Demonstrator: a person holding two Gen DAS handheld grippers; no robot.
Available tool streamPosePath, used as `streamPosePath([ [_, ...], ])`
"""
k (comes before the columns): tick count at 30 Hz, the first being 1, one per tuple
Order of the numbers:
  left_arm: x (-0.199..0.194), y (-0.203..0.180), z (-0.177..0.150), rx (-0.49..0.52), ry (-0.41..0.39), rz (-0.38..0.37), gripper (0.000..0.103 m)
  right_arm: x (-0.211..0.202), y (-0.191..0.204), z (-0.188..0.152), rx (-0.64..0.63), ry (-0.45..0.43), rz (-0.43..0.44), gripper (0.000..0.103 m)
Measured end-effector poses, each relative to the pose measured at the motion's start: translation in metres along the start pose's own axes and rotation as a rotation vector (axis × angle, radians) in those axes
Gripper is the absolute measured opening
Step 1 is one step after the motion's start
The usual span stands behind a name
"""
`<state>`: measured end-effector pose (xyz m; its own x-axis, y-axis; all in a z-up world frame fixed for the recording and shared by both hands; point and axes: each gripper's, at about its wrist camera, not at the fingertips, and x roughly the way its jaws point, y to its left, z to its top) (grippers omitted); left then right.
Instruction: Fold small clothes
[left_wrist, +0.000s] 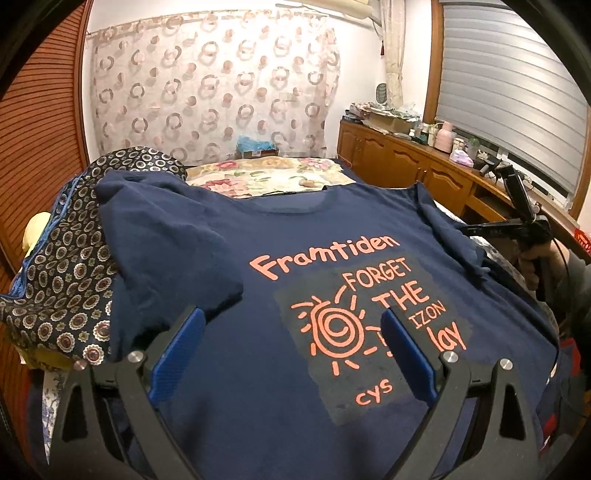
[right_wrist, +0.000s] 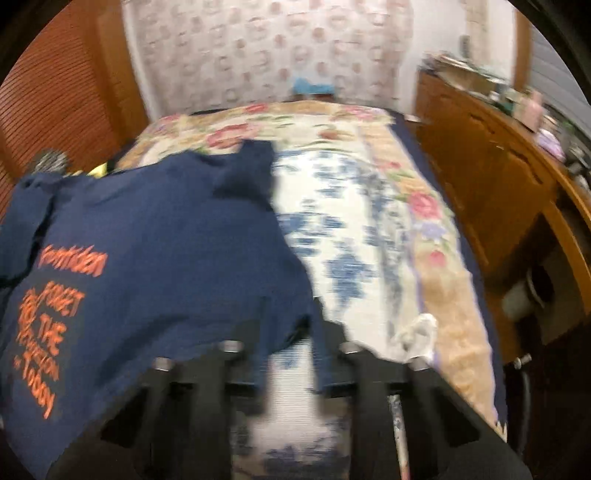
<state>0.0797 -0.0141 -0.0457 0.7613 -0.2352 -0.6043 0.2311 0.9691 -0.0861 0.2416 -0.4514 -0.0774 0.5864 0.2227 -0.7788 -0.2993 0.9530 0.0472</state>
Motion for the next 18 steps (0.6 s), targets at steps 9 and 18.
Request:
streamPosePath([
  [9, -0.005, 0.011, 0.003, -0.017, -0.009, 0.025, 0.097, -0.026, 0.080, 0.045, -0.094, -0.111, 0.169, 0.003],
  [18, -0.013, 0.027, 0.007, -0.030, -0.017, 0.049, 0.097, -0.029, 0.137, 0.079, -0.134, -0.134, 0.239, 0.040],
])
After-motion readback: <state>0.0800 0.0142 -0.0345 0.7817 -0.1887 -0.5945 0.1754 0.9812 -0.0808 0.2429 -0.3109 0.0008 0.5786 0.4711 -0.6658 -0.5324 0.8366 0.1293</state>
